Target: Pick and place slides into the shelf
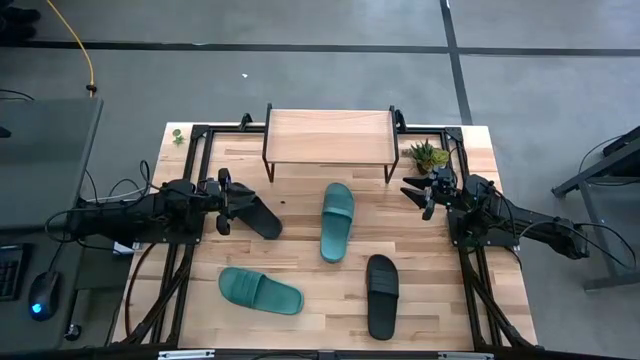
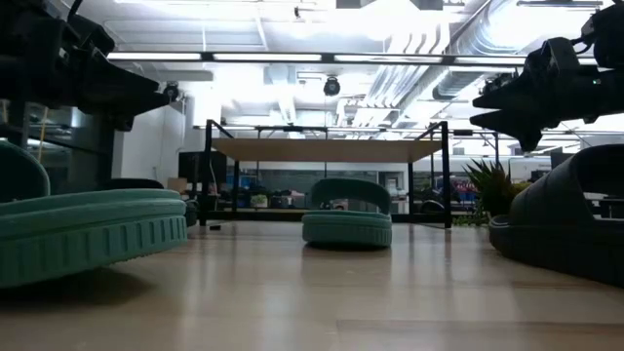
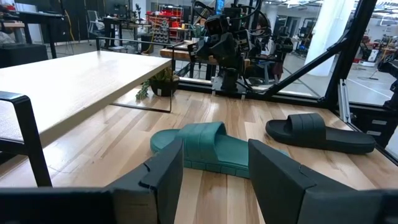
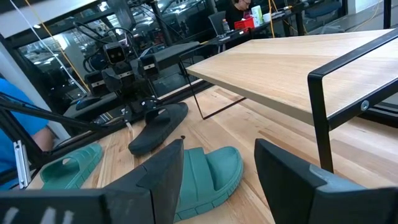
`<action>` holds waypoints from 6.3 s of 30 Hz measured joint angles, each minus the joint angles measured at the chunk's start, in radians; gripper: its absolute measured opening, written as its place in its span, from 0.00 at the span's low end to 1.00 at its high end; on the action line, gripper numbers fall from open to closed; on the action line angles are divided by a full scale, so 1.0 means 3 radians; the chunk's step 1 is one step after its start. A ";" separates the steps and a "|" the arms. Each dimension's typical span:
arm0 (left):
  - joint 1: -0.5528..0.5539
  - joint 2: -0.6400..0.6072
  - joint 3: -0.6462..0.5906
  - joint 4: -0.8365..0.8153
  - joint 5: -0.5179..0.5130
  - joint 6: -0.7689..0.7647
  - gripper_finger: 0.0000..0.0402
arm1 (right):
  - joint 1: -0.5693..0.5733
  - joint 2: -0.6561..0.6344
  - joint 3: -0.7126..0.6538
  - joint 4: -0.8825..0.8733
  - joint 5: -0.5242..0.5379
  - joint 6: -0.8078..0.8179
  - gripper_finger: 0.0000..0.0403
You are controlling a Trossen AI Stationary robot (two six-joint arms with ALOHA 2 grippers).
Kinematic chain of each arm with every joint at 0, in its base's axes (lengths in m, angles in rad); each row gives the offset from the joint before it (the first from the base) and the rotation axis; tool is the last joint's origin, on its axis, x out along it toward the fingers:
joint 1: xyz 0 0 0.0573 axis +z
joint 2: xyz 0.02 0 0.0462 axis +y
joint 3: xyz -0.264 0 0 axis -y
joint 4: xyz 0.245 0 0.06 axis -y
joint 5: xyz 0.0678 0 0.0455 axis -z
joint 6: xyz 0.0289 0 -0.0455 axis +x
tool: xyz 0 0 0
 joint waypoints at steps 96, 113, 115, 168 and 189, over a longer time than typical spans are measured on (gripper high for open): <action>0.0000 0.0001 0.0000 0.0000 0.0000 0.0000 0.41 | 0.0000 0.0001 0.0000 0.0000 0.0000 -0.0001 0.47; 0.0000 0.0001 0.0000 0.0000 0.0000 0.0000 0.41 | -0.0001 0.0000 -0.0001 0.0000 0.0000 0.0013 0.47; 0.0001 0.0001 0.0000 0.0000 0.0000 0.0000 0.41 | 0.0000 0.0000 0.0000 0.0001 0.0000 0.0000 0.47; 0.0000 0.0000 0.0000 0.0192 -0.0111 -0.0195 0.41 | -0.0001 0.0001 0.0000 0.0138 0.0136 -0.0384 0.47; 0.0000 0.0000 0.0000 0.0402 -0.0383 0.0014 0.41 | -0.0001 0.0000 -0.0001 0.0581 0.0117 -0.0087 0.47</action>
